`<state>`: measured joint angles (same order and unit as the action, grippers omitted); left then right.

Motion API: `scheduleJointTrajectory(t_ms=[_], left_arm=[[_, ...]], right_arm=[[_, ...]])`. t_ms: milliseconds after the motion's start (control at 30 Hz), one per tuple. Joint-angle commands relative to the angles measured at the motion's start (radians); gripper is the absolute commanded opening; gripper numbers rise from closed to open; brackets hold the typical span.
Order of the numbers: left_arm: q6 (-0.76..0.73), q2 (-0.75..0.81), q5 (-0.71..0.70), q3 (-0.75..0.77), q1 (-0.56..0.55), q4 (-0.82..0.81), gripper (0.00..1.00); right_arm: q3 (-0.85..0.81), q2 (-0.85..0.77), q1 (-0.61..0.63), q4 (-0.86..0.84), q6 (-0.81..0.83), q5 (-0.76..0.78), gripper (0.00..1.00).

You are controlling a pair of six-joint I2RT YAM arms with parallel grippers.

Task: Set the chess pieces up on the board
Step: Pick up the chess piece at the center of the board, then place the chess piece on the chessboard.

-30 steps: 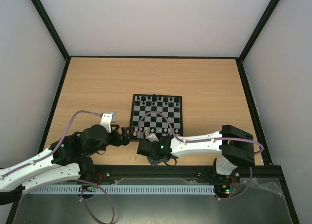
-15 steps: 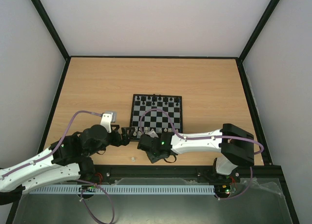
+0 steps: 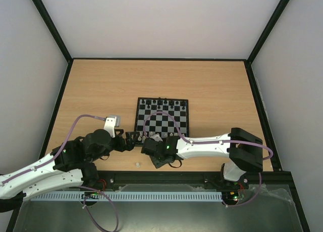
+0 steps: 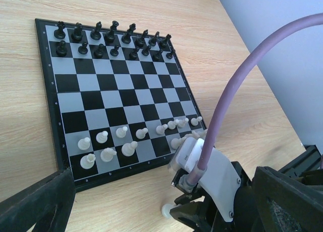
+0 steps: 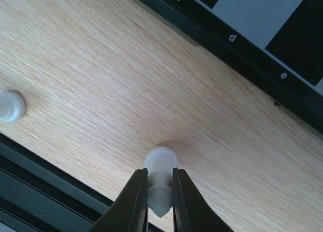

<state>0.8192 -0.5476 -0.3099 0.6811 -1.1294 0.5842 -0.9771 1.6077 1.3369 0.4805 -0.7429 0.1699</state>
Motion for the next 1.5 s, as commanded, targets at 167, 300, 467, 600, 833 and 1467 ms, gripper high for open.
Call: scheduleJointTrajectory(t_ms=[167,300,467,600,833,1467], left_arm=[[-0.014,0.010,0.011,-0.015,-0.003,-0.009,0.99],[-0.014,0.016,0.013,-0.015,-0.003,-0.008,0.99],[-0.015,0.017,0.012,-0.015,-0.003,-0.009,0.99],[-0.015,0.019,0.012,-0.015,-0.003,-0.010,0.99],[-0.015,0.021,0.010,-0.012,-0.003,-0.008,0.99],[-0.013,0.020,0.005,-0.014,-0.003,-0.007,0.99]], right_arm=[[-0.054,-0.038,-0.058,0.125,0.042,0.061,0.04],[-0.069,-0.051,-0.096,0.161,0.068,0.086,0.04],[-0.094,-0.059,-0.153,0.172,0.103,0.094,0.04],[-0.120,-0.046,-0.191,0.165,0.146,0.088,0.04],[-0.158,0.006,-0.242,0.148,0.186,0.081,0.04],[-0.164,0.093,-0.274,0.116,0.220,0.050,0.04]])
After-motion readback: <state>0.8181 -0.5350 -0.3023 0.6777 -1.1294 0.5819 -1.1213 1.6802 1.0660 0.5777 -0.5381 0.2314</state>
